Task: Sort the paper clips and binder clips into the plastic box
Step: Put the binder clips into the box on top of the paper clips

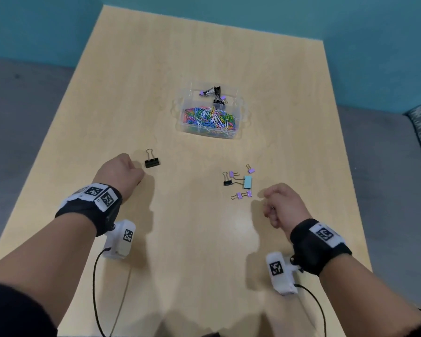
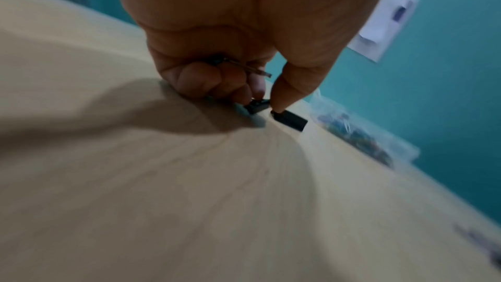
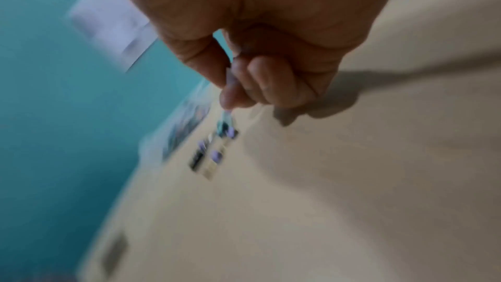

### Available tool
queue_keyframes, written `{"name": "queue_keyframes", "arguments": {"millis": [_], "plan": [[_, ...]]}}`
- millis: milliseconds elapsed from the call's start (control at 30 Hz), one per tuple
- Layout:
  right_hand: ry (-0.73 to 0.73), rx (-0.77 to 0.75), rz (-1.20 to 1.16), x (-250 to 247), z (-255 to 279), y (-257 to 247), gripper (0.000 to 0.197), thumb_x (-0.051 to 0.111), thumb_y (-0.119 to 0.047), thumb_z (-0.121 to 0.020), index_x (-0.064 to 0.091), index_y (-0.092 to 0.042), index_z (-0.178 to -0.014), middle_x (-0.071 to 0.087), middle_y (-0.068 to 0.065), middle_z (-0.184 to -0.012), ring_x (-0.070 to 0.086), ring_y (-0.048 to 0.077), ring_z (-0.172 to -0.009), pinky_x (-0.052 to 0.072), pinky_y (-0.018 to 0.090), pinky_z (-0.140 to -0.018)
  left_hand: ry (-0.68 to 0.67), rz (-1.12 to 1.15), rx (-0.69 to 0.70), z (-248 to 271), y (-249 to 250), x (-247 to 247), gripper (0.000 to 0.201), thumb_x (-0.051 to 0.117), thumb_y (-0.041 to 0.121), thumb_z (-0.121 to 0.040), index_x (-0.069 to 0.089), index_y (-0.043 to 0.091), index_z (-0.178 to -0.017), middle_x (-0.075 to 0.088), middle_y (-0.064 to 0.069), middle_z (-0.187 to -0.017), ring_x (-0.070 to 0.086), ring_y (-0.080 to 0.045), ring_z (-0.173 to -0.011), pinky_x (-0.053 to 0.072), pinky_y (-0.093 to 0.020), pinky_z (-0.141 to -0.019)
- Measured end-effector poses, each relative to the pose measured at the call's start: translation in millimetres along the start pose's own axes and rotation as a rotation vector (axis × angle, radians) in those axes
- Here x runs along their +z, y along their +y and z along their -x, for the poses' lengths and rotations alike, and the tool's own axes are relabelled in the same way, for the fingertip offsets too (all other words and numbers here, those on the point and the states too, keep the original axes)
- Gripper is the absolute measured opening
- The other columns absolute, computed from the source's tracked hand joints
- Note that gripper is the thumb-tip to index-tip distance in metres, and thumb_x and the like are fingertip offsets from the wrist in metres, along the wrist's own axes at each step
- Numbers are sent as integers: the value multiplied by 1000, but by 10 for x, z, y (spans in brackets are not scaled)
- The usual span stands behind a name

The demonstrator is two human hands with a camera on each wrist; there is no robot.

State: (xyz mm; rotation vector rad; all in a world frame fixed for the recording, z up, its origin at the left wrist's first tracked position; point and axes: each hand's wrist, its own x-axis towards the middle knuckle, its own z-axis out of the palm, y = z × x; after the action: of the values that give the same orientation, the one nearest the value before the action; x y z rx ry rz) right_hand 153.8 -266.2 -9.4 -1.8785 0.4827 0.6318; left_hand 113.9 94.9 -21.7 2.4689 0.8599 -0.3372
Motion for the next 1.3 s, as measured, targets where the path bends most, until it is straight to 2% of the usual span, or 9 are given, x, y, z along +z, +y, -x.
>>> {"name": "queue_keyframes", "arguments": {"millis": [100,200,367,600,733,867,967,1133,1300], "plan": [[-38,270,-811,-98,29,-15,18,39,1,-87,56,-2,-87,60,14,-74,53,19,-55,49,25,-47,41,82,-33,55,-33,-3,29,60,40,-80,48,14,-84,61,-6,-73,56,-23,-65,38,-30,-53],[-40,357,-977,-115,-1,-1,9,47,-3,-90,56,-4,-87,62,11,-75,60,18,-58,52,22,-47,65,-41,14,76,0,-8,41,59,49,-84,42,13,-94,58,-5,-74,51,-19,-60,33,-29,-49],[32,242,-503,49,-43,-77,23,41,-1,-88,61,-6,-98,51,5,-64,40,15,-50,33,24,-44,38,-200,95,-2,28,-10,18,46,27,-93,40,10,-91,54,-10,-68,50,-26,-57,38,-31,-50],[107,-94,645,303,-109,-190,36,60,-47,-85,47,-13,-86,57,4,-75,51,21,-62,36,31,-53,0,-319,90,-46,112,-4,19,44,29,-94,41,10,-93,52,-6,-69,47,-21,-57,33,-29,-48],[65,-80,795,391,-187,-281,28,57,-36,-88,46,-12,-98,56,4,-77,52,19,-63,37,30,-52,18,-51,19,-57,33,-26,14,51,23,-84,45,13,-92,57,-8,-71,53,-25,-60,36,-28,-50],[49,-47,882,415,-210,-340,22,49,-20,-86,46,-12,-107,55,4,-78,52,19,-65,40,30,-55,-167,1147,-352,-44,-110,-51,13,56,20,-74,61,11,-82,49,-2,-69,38,-15,-48,30,-20,-42],[22,-82,1021,437,-177,-379,38,48,-24,-84,43,-16,-122,54,2,-77,53,20,-67,40,29,-54,-335,1599,-464,58,-137,-92,9,51,14,-74,56,7,-77,53,-5,-70,47,-15,-56,44,-19,-46],[42,-150,978,351,-128,-372,12,43,-24,-83,49,-18,-92,58,5,-76,54,21,-65,44,30,-56,-215,1576,-457,24,-12,-93,17,38,1,-84,50,10,-76,57,-8,-69,49,-15,-54,44,-19,-45],[112,-141,622,132,-163,-147,7,44,-15,-80,48,-11,-75,61,10,-69,50,26,-59,35,29,-51,-80,1187,-428,-188,178,-84,20,58,17,-87,46,16,-71,40,-1,-59,32,-14,-45,28,-20,-41]]}}
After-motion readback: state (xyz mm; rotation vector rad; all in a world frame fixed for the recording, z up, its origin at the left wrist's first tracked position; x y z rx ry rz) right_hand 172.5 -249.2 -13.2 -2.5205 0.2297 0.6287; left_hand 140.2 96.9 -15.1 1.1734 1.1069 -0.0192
